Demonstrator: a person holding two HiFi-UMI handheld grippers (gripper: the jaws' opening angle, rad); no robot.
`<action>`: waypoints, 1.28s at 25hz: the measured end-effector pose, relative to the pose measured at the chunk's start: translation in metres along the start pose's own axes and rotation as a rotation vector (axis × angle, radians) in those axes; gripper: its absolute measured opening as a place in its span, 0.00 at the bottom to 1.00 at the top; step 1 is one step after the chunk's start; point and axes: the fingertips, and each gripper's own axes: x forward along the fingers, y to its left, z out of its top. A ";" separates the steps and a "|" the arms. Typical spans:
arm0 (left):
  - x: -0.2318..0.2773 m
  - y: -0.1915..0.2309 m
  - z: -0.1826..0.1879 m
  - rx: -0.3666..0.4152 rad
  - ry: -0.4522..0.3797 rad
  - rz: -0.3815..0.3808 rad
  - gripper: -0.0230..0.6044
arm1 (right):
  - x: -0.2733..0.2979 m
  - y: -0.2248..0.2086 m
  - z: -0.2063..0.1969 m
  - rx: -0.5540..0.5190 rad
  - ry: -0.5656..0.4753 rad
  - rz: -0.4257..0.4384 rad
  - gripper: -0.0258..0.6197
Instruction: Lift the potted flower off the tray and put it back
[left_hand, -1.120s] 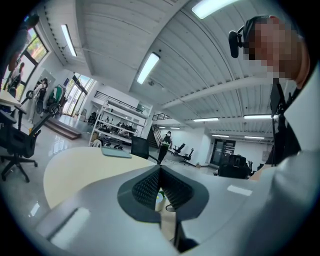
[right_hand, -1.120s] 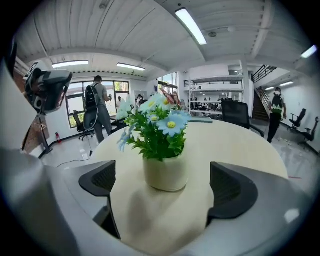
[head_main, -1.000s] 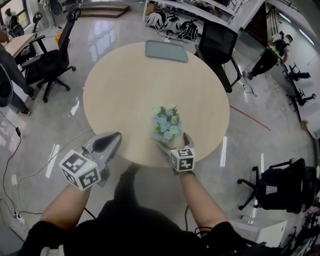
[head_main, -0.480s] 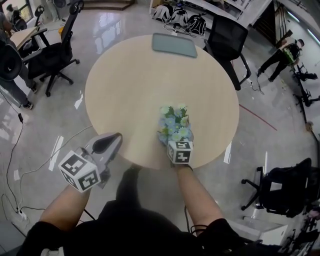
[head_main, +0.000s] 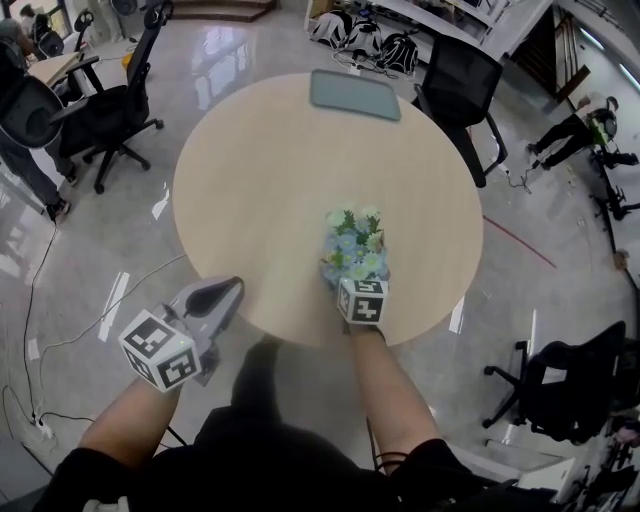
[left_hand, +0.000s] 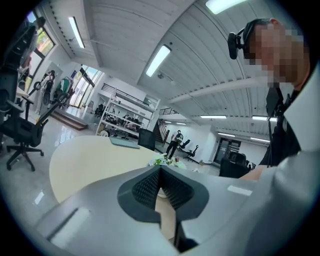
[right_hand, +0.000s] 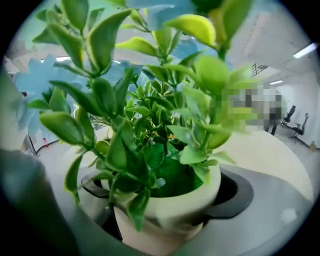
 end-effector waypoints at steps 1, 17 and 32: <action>-0.001 0.000 0.001 -0.001 -0.002 0.004 0.03 | -0.001 -0.001 0.001 0.012 0.004 0.010 0.91; 0.045 0.023 0.059 0.012 -0.055 0.010 0.03 | -0.007 -0.057 0.141 0.021 -0.102 0.039 0.91; 0.172 0.156 0.163 0.031 -0.023 -0.024 0.03 | 0.114 -0.110 0.378 -0.013 -0.204 0.044 0.91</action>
